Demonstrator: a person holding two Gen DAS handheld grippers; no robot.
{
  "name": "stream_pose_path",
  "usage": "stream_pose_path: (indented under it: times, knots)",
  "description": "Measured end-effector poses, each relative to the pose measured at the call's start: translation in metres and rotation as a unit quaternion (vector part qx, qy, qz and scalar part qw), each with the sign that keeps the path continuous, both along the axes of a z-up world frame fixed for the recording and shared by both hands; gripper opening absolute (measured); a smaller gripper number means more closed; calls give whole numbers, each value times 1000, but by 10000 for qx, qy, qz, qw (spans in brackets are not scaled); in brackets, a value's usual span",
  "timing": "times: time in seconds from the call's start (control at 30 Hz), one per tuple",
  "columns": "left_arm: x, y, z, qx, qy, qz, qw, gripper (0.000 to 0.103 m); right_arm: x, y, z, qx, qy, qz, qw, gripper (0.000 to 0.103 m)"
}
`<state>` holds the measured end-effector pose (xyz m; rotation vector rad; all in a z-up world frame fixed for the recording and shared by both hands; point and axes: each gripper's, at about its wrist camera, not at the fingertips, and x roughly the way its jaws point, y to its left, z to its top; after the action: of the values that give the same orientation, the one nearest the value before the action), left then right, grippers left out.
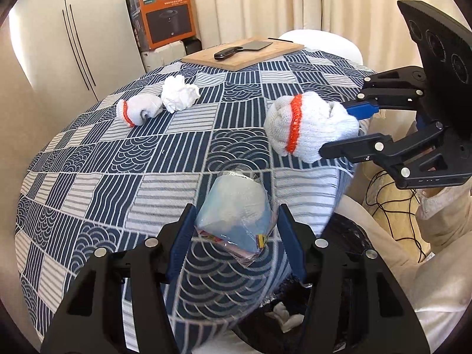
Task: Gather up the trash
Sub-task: 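Carry the sock and blue packet in both grippers down to the black bin, then open the right gripper over the bin while the left releases the packet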
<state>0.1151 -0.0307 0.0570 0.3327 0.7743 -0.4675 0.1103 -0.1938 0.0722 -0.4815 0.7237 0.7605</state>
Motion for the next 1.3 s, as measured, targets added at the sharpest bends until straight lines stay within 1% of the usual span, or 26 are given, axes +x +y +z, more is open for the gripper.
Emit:
stream_pose_path:
  times: [0.2,0.33,0.63,0.8,0.97,1.1,1.3]
  knots:
    - [-30,-5,1,28,-128,-7,9999,57,-29,-4,2,21,-60,71,10000,28]
    - [-51,-8,0,-63,-182,-105,9998,57,-49,-8,2,58,-98,157,9998,29]
    - [-89,-19,-20,-24,-155,-160,9997,57,-91,-14,-17,9,-48,274,9996,29]
    - [-101,-23,-38,-48,17,-145,9999,57,-103,-17,-34,-42,81,324,9994,29]
    - [-106,-25,-61,-78,211,-129,9997,57,-111,-16,-58,-137,295,426,9986,29]
    - [-104,-28,-83,-1,405,-120,9991,57,-110,-12,-79,-232,484,502,9973,29]
    - [-90,-27,-119,63,856,0,9963,57,-103,-5,-115,-340,791,598,9945,29]
